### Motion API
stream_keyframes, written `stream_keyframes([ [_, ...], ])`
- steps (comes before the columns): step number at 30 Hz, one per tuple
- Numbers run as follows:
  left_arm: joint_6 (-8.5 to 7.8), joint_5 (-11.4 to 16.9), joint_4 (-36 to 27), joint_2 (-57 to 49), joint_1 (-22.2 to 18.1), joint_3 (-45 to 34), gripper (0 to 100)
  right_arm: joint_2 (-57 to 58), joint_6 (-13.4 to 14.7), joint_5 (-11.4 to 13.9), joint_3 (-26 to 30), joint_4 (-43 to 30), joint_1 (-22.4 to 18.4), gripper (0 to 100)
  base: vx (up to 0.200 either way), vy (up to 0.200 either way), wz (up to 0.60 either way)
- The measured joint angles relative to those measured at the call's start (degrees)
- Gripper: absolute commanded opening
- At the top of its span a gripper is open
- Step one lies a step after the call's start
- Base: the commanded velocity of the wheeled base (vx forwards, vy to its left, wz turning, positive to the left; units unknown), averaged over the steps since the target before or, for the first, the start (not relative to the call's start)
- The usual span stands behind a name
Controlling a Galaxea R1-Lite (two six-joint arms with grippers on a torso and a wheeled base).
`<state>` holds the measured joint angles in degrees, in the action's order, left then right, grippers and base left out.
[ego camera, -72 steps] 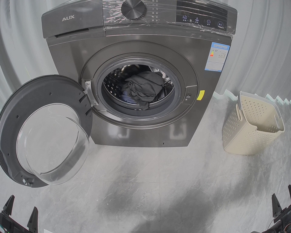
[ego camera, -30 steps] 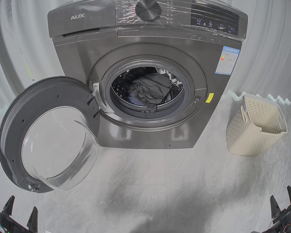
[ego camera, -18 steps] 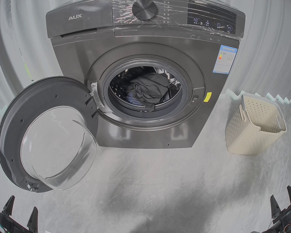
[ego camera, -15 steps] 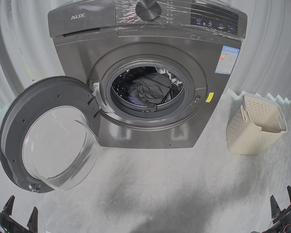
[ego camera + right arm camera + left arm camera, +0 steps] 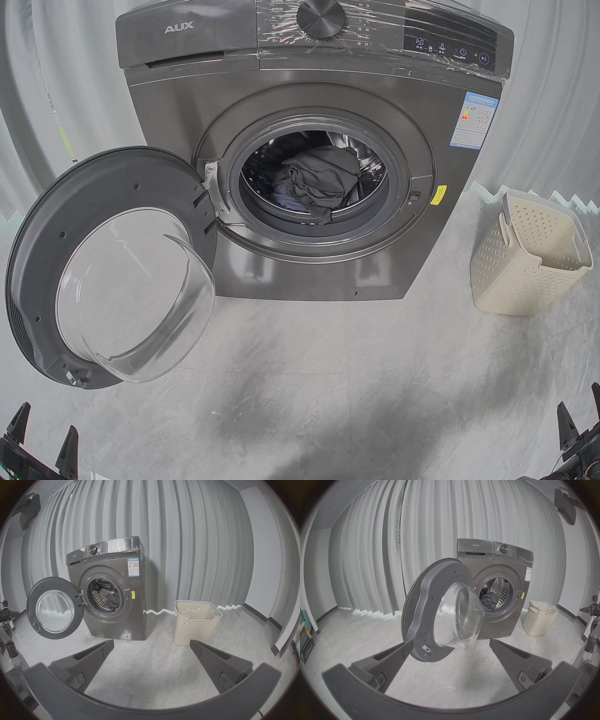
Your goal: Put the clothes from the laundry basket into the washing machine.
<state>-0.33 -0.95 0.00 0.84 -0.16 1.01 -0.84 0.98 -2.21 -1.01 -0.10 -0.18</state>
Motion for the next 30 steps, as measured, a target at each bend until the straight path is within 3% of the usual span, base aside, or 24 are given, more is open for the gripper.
stream_keyframes([
  [19,-0.02,0.0,0.0,0.0,0.0,0.0,100,0.0,0.0,0.0,0.0,0.0,0.0,100,0.0,0.0,0.09],
  [30,-0.1,0.1,0.0,0.1,0.0,0.0,100,0.0,0.0,0.0,0.0,0.0,0.0,100,0.0,0.2,0.0],
])
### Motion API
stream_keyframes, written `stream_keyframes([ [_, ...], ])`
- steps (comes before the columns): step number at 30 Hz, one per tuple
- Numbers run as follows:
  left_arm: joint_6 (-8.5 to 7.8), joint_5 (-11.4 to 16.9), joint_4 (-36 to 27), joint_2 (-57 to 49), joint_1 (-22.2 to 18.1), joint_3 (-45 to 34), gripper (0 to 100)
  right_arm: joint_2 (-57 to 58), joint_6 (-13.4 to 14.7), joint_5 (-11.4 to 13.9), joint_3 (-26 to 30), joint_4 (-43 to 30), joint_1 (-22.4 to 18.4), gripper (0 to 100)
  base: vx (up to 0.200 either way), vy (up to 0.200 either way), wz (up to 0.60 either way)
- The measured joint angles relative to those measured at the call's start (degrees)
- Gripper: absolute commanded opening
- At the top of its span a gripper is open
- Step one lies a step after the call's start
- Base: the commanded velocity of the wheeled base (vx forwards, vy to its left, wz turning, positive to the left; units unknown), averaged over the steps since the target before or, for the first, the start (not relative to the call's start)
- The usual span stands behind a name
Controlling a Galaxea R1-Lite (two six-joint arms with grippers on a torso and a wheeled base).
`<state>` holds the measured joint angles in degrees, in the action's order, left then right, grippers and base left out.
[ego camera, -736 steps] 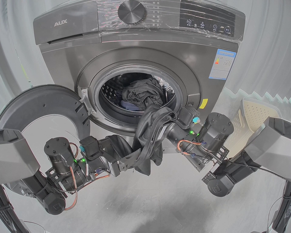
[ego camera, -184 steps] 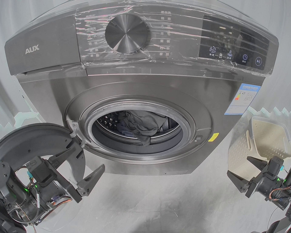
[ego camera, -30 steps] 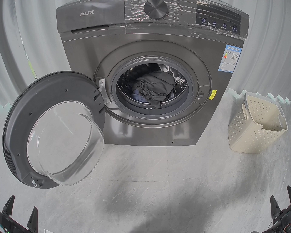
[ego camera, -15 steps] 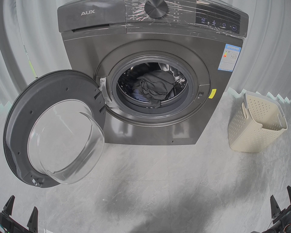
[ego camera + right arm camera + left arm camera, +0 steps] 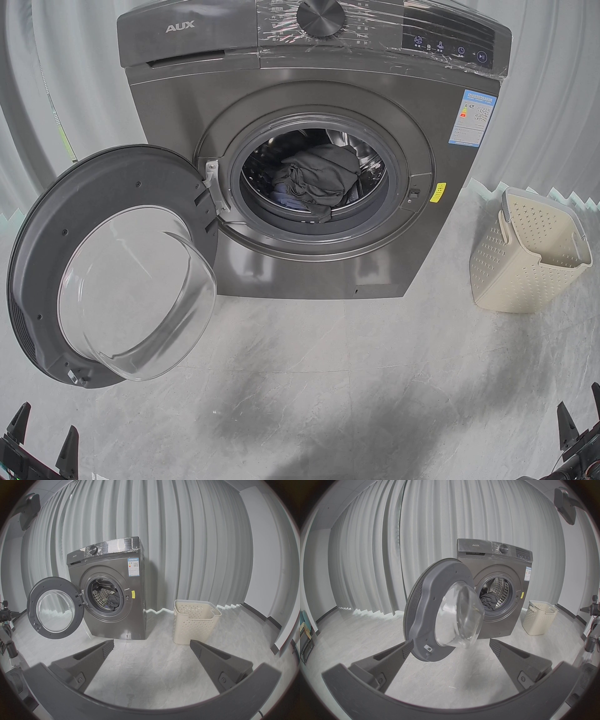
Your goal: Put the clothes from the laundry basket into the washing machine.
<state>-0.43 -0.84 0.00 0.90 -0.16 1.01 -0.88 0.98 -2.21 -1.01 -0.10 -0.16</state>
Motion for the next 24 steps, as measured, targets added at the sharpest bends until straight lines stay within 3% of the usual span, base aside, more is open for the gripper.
stream_keyframes([
  [16,-0.09,0.0,0.0,0.0,0.0,0.0,100,0.0,0.0,0.0,0.0,0.0,0.0,100,0.0,0.013,0.0],
  [22,-0.12,0.0,0.0,0.0,0.0,0.0,100,0.0,-0.1,0.0,0.0,0.1,0.0,100,-0.2,0.0,0.0],
  [24,-0.12,0.0,0.0,0.0,0.0,0.0,100,0.0,-0.1,0.0,0.0,0.1,0.0,100,0.0,0.0,0.0],
])
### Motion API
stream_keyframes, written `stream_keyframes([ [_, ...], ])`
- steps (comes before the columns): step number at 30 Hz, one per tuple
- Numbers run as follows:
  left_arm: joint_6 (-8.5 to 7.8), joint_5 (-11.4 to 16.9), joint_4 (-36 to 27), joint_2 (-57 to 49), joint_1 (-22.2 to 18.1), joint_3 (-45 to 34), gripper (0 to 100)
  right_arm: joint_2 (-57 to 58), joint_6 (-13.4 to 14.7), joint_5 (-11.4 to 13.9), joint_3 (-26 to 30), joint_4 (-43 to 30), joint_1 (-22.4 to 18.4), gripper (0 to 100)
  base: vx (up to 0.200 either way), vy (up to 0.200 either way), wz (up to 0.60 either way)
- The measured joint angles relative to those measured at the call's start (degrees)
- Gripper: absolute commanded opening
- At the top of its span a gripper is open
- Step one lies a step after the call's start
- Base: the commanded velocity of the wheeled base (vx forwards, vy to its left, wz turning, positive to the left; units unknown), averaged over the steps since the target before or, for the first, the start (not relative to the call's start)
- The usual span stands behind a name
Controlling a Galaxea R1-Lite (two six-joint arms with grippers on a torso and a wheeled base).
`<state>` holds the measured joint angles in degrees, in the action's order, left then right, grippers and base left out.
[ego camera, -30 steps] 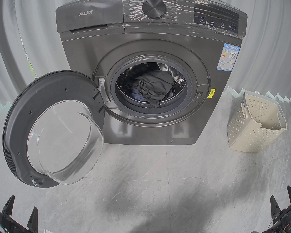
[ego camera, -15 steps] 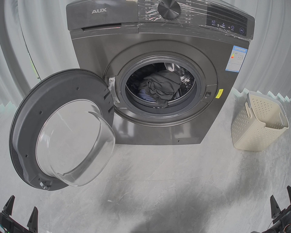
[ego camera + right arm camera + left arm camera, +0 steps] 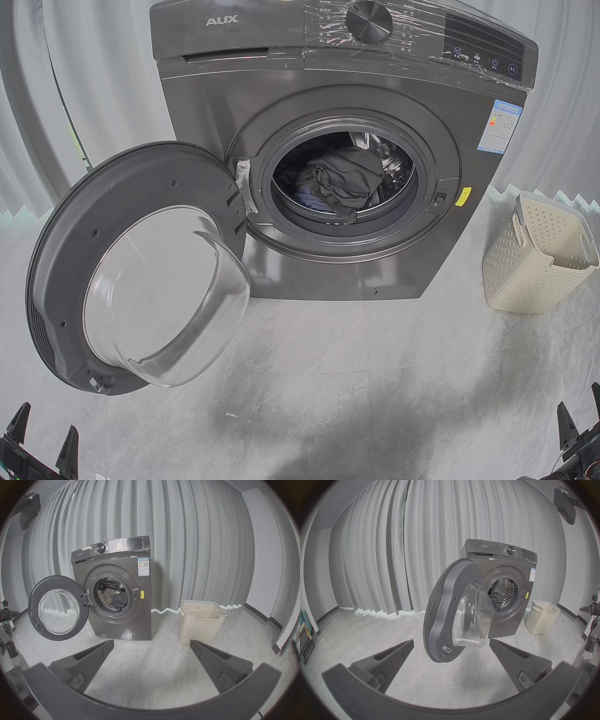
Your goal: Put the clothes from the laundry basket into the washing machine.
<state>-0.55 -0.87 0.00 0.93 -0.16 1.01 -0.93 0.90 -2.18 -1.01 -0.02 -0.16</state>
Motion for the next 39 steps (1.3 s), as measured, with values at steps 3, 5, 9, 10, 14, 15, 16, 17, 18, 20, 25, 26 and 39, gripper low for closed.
stream_keyframes([
  [3,0.0,0.0,0.0,0.0,0.0,0.0,100,0.0,0.0,0.0,0.0,0.0,0.0,100,0.0,0.0,0.0],
  [5,-0.05,0.0,0.0,0.0,0.0,0.0,100,0.0,0.0,0.0,0.0,0.0,0.0,100,0.0,0.1,0.0],
  [9,-0.05,0.0,-0.1,0.0,0.0,0.0,100,0.0,0.0,0.0,0.0,0.0,0.0,100,0.0,0.2,0.0],
  [10,-0.05,0.0,-0.1,0.0,0.0,0.0,100,0.0,0.0,0.0,0.0,0.0,0.0,100,0.0,0.2,0.0],
  [14,-0.05,0.0,-0.1,0.0,0.0,0.0,100,0.0,0.0,0.0,0.0,0.0,0.1,100,0.0,0.2,0.0],
  [15,-0.1,0.0,-0.1,0.0,0.0,0.0,100,0.0,0.0,0.0,0.0,0.0,0.1,100,0.0,0.2,0.0],
  [16,-0.13,0.1,-0.1,0.0,0.0,0.0,100,0.0,0.0,0.0,0.0,0.0,0.1,100,0.0,0.2,0.0],
  [17,-0.16,0.1,-0.1,0.0,0.0,0.0,100,0.0,0.0,0.0,0.0,0.0,0.1,100,0.0,0.2,0.0],
  [18,-0.21,0.1,-0.1,0.0,0.0,0.0,100,0.0,0.0,0.0,0.0,0.0,0.1,100,0.0,0.2,0.0],
  [20,-0.23,0.0,-0.1,0.0,0.0,0.0,100,0.0,0.0,0.0,0.0,0.0,0.0,100,0.0,0.2,0.0],
  [25,-0.05,0.0,0.0,0.0,0.0,0.0,100,0.0,0.0,0.0,0.0,0.0,0.1,100,0.0,0.08,0.0],
  [26,-0.02,0.0,0.0,0.0,0.0,0.0,100,0.0,0.0,0.0,0.0,0.0,0.1,100,0.0,0.0,0.0],
  [39,-0.6,-0.3,1.0,0.0,-0.2,0.1,100,0.0,0.2,-0.1,0.0,0.0,0.1,100,0.0,0.0,0.0],
])
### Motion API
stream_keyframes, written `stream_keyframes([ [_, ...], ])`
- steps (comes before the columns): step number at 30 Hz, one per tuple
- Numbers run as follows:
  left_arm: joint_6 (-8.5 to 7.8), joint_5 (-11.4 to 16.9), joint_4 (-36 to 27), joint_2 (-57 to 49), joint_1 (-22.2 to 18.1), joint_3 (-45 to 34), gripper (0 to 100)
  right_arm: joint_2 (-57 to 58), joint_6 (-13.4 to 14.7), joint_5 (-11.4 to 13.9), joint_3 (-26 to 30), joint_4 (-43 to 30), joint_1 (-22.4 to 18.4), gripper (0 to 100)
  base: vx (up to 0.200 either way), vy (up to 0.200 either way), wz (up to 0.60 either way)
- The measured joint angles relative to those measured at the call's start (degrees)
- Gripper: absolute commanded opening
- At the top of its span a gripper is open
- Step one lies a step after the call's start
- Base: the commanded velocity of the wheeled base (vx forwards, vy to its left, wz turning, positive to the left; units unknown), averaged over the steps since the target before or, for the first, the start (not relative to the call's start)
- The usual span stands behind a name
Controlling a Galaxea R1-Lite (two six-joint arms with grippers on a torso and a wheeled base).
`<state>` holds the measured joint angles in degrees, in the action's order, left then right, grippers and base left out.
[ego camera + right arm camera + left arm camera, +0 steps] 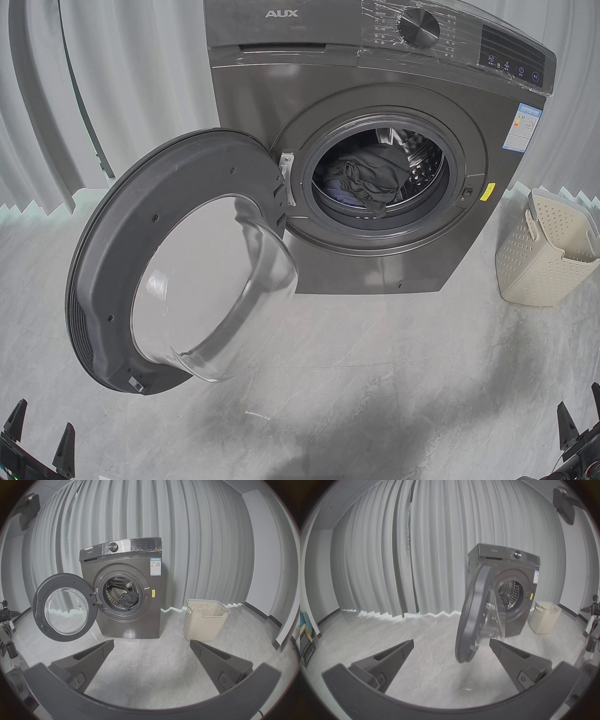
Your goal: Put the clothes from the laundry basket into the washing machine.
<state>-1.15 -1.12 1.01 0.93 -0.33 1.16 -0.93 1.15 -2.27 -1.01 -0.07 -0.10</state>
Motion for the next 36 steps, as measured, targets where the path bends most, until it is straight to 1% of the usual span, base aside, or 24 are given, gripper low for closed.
stream_keyframes([
  [4,0.39,0.4,0.5,0.7,0.0,4.4,100,0.0,0.0,0.0,0.0,0.0,0.0,100,0.0,0.0,0.0],
  [7,0.49,1.5,0.5,3.4,0.3,10.3,100,0.0,0.0,0.0,0.0,0.0,0.0,100,0.0,0.0,0.0],
  [11,0.49,3.3,1.0,10.3,1.2,16.3,100,0.0,0.1,-0.1,0.0,0.0,0.0,100,0.0,0.0,0.0],
  [12,0.5,4.0,1.6,13.7,1.6,17.7,100,0.0,0.1,-0.1,0.0,0.0,0.0,100,0.0,0.0,0.0],
  [18,0.52,7.4,5.2,27.0,3.3,21.4,100,0.0,0.1,-0.2,0.0,0.0,0.0,100,0.0,0.0,0.0],
  [20,0.55,9.0,7.5,32.3,3.8,22.6,100,0.0,0.2,-0.2,0.0,0.0,0.0,100,0.0,0.0,0.0],
  [25,0.72,12.4,12.5,41.4,4.4,24.3,100,0.0,0.2,-0.2,0.0,0.0,0.0,100,0.0,0.0,0.0],
  [28,0.72,14.0,15.1,45.9,4.7,24.9,100,0.0,0.2,-0.2,0.0,0.0,0.0,100,0.0,0.0,0.0],
  [32,0.63,17.2,16.5,50.4,5.2,25.2,100,0.0,0.2,-0.2,0.0,0.0,0.0,100,0.0,0.0,0.0],
  [34,0.63,18.4,16.6,51.6,6.1,25.2,100,0.0,0.2,-0.2,0.0,0.0,0.0,100,0.0,0.0,0.0],
  [36,0.72,18.8,16.7,52.2,7.5,25.2,100,0.0,0.2,-0.2,0.0,0.0,0.0,100,0.0,0.0,0.0],
])
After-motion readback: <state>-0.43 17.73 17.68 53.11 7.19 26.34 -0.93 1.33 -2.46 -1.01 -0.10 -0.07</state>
